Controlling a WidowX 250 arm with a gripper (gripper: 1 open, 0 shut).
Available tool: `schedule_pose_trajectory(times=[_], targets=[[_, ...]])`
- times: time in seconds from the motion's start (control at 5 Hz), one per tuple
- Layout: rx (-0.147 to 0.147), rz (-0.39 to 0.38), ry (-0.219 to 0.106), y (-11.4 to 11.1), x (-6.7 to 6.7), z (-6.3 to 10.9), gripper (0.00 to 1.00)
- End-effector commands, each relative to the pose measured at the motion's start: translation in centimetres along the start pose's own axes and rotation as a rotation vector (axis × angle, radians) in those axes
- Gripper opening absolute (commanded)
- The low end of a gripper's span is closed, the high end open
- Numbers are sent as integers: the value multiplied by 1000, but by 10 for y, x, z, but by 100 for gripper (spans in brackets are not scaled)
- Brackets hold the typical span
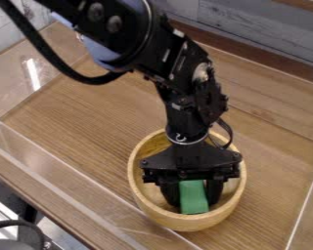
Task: Remove the green block from inside the brown bowl and put it on the table
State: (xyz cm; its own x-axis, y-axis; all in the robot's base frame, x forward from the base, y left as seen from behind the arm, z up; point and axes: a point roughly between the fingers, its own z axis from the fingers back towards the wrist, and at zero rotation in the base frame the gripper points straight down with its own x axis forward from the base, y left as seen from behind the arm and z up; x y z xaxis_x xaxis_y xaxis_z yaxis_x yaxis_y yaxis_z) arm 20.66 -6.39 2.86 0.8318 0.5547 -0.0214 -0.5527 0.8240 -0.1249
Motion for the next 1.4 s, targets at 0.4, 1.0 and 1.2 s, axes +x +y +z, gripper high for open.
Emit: schedule_pose_trajectory(times=[0.4, 1.0, 1.2], targets=[[-7, -36, -35, -4, 6, 16, 0], [7, -70, -45, -3, 8, 29, 0], [10, -77, -47, -3, 9, 32, 0]])
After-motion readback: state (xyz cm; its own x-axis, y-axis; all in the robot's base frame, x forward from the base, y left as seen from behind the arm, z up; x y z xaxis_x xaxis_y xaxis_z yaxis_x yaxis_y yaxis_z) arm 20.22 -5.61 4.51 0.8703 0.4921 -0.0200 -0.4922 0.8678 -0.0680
